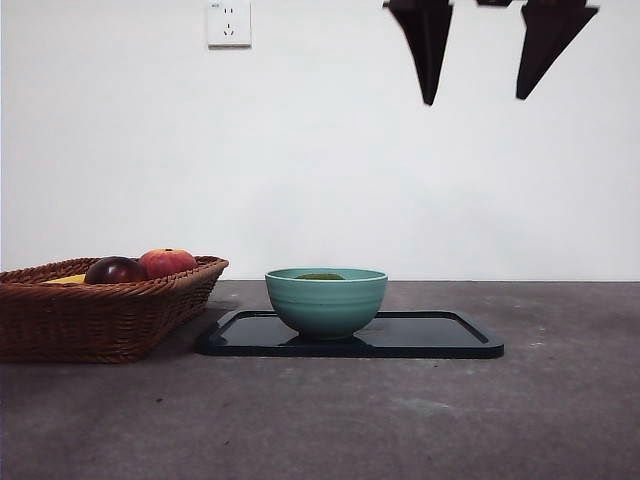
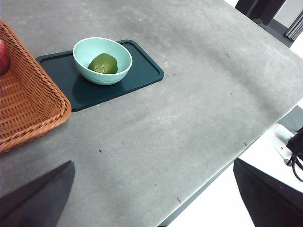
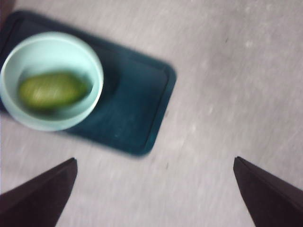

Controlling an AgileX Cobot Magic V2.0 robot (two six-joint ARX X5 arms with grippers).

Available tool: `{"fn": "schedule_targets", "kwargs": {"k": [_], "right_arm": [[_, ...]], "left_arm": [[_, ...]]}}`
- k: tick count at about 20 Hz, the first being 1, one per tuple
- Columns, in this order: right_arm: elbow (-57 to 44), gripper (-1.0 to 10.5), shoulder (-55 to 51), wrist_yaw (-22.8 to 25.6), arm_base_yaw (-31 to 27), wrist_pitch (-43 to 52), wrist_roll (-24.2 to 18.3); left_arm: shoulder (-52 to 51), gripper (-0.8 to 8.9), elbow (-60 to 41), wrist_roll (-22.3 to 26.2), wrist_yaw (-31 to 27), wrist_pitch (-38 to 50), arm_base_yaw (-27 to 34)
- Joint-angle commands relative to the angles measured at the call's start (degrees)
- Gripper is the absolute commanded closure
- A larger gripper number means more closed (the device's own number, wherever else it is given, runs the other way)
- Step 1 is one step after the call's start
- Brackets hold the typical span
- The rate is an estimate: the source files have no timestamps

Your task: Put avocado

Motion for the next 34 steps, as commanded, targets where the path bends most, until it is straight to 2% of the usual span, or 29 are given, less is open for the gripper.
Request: {"fn": "schedule_targets", "kwargs": {"k": [1, 8, 14, 17, 21, 23, 27, 28, 29, 30, 31, 32, 34], "right_arm": [[-4.7, 3.9, -4.3, 0.2, 1.7, -0.2, -0.5], [-22.6, 3.9, -30.6, -0.6, 7.4, 0.2, 0.8], [-30.0, 3.9, -51.0, -4.7, 8.9, 0.1, 1.6], [-32.2, 3.9, -59.1, -5.0, 8.9, -0.8, 1.8], [-32.9, 3.9, -65.7, -6.6, 8.9, -2.8, 2.2], [-32.9, 3.9, -66.9, -7.8, 8.9, -3.4, 2.7], [-32.9, 3.9, -67.1, -7.3, 8.9, -3.6, 3.0], [-32.9, 3.9, -67.1, -7.3, 8.9, -3.5, 2.9], [-32.9, 4.7, -67.1, -7.3, 8.9, -3.5, 3.0], [-32.9, 6.9, -67.1, -7.3, 8.9, -3.6, 3.0], [-32.9, 9.6, -67.1, -7.3, 8.9, -3.5, 3.0], [-32.9, 9.2, -67.1, -7.3, 8.9, -3.1, 2.9], [-32.9, 9.2, -67.1, -7.4, 8.9, -1.9, 3.0]], "left_arm": [[0.1, 2.60, 0.5, -0.1, -0.3, 0.5, -0.5], [0.1, 2.60, 0.5, -0.1, -0.3, 0.5, -0.5], [0.1, 2.60, 0.5, -0.1, -0.3, 0.7, -0.5], [0.1, 2.60, 0.5, -0.1, -0.3, 0.8, -0.5], [0.1, 2.60, 0.5, -0.1, -0.3, 0.8, -0.5], [0.1, 2.60, 0.5, -0.1, -0.3, 0.8, -0.5], [0.1, 2.62, 0.5, -0.1, -0.3, 0.8, -0.5], [0.1, 2.83, 0.5, -0.1, -0.3, 0.8, -0.5], [0.1, 3.72, 0.5, 0.1, -0.3, 0.8, -0.5], [0.1, 5.45, 0.5, 0.5, -0.3, 0.7, -0.5], [0.1, 7.59, 0.5, 0.5, -0.3, 0.7, -0.5], [0.1, 7.90, 0.5, 0.5, -0.3, 0.8, -0.5], [0.1, 7.90, 0.5, 0.4, -0.3, 0.8, -0.5]]}}
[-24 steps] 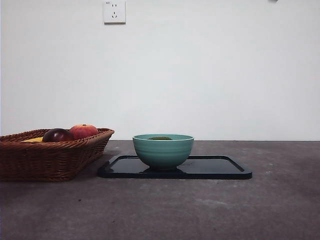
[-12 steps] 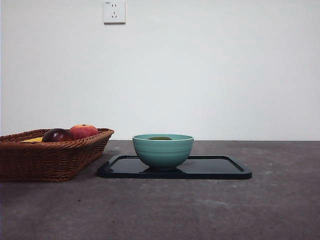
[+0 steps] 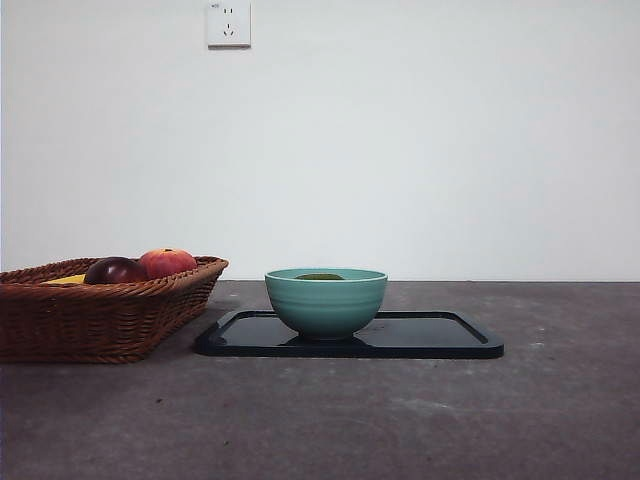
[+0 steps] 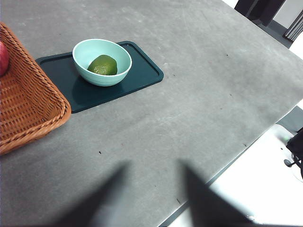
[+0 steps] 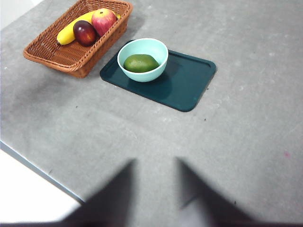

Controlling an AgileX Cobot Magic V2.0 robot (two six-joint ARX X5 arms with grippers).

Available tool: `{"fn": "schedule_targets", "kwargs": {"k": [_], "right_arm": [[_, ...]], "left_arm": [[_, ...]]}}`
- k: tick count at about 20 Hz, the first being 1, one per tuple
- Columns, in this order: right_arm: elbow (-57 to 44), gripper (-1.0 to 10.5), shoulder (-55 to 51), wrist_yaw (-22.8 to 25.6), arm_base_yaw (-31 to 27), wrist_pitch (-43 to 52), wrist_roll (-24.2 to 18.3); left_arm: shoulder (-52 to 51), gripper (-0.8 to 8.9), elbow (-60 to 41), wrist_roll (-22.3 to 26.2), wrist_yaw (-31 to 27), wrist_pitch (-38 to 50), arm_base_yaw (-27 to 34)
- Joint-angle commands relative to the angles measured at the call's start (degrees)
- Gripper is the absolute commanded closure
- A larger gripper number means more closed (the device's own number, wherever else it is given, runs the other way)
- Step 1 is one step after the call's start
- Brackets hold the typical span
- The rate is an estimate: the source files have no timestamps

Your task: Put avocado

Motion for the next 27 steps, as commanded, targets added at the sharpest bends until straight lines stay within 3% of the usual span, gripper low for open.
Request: {"fn": "schedule_targets", "kwargs": {"k": [1, 13, 17, 20, 22, 24, 27], "right_arm": [[0.5, 9.2, 0.2, 0.0, 0.5, 1.7, 0.4], [0.5, 9.2, 0.2, 0.0, 0.5, 1.7, 0.4], [0.5, 9.2, 0.2, 0.0, 0.5, 1.7, 0.4], [0.5, 9.2, 0.2, 0.0, 0.5, 1.7, 0.4], [0.5, 9.2, 0.2, 0.0, 0.5, 1.7, 0.4], [0.5, 9.2, 0.2, 0.0, 0.5, 1.7, 0.4], [0.5, 9.2, 0.2, 0.0, 0.5, 1.7, 0.4]], "left_arm": [[0.1, 7.90, 0.5, 0.3, -0.3, 0.5, -0.5], [0.1, 7.90, 0.5, 0.3, -0.3, 0.3, 1.7], [0.4, 7.90, 0.3, 0.6, -0.3, 0.3, 13.5], [0.4, 7.90, -1.1, 8.4, -0.3, 1.7, 26.4], [0.4, 7.90, -4.7, 18.2, -0.3, 7.3, 34.3], [-0.8, 7.90, -12.0, 25.6, -0.3, 18.8, 40.3], [-4.3, 7.90, -25.4, 25.2, -0.3, 39.2, 44.9]]}}
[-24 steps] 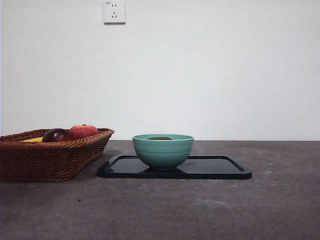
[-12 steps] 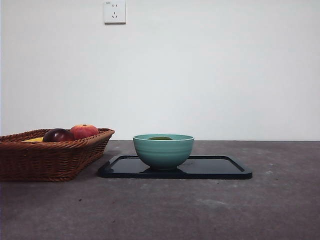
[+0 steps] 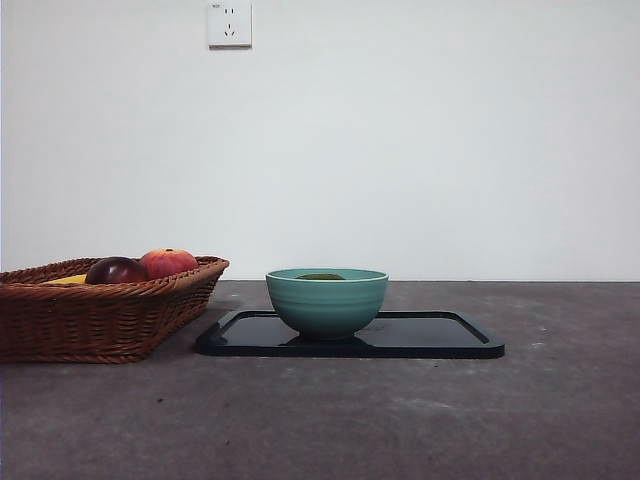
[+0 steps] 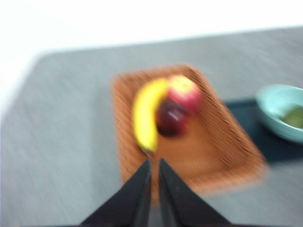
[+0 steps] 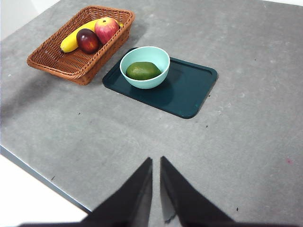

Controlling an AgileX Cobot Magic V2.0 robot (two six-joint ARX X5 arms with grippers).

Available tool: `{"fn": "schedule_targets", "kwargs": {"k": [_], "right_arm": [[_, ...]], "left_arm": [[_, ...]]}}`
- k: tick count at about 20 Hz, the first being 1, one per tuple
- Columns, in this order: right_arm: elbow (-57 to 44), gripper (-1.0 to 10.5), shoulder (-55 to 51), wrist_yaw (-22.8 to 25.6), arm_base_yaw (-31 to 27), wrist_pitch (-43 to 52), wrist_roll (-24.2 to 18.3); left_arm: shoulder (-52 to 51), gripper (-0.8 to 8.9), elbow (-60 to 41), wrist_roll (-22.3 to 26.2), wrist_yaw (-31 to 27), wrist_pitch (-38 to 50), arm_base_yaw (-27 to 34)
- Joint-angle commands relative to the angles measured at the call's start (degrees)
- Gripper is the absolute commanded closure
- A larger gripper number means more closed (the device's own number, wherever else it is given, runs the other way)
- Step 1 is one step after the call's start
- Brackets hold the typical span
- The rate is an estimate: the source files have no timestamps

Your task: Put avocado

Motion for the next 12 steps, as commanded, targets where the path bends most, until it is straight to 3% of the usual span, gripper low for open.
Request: {"fn": "schedule_targets", "kwargs": {"k": [1, 4, 12], "right_arm": [[0.5, 9.2, 0.2, 0.1, 0.5, 0.6, 0.4], [0.5, 9.2, 0.2, 0.0, 0.5, 0.6, 0.4], [0.5, 9.2, 0.2, 0.0, 0.5, 0.6, 0.4]], "left_arm": [[-3.2, 7.90, -9.0, 1.6, -0.3, 15.1, 2.3], [-8.7, 7.90, -18.0, 1.3, -0.3, 21.5, 4.1], [-14.6, 7.90, -26.5, -0.9, -0.3, 20.8, 5.0]]}}
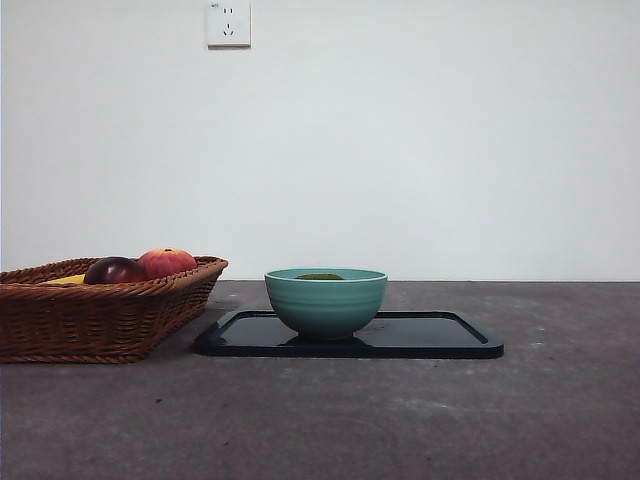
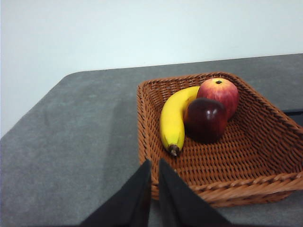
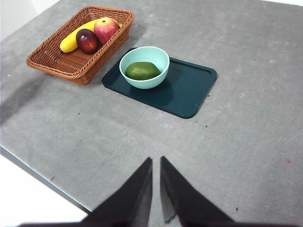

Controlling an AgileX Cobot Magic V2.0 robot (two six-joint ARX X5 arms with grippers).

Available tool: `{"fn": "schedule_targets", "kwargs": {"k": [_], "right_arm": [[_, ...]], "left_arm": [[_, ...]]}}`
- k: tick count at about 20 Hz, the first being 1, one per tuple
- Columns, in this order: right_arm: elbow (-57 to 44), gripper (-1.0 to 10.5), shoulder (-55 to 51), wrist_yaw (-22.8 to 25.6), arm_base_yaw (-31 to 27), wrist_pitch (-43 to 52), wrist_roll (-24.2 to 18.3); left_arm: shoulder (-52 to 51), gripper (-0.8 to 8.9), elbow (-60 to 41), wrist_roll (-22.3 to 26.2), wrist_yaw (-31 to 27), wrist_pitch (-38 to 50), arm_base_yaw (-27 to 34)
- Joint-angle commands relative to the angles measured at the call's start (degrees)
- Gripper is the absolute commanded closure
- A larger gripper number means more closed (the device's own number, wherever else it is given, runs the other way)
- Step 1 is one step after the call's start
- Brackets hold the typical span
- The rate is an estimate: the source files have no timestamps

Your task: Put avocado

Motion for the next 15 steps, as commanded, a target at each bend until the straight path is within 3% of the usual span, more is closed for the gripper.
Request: {"fn": "schedule_targets", "kwargs": {"k": [1, 6, 15], "right_arm": [[0.5, 9.2, 0.2, 0.0, 0.5, 0.6, 0.4], [0.5, 9.2, 0.2, 0.0, 0.5, 0.6, 0.4], [0.5, 9.2, 0.2, 0.0, 0.5, 0.6, 0.4]], "left_arm": [[-0.2, 7.90, -0.7, -1.3, -0.3, 0.2, 0.3], [-1.5, 7.90, -1.4, -5.5, -0.3, -5.2, 1.2], [-2.4, 7.90, -1.4, -5.0, 0.2, -5.9, 2.9]]}}
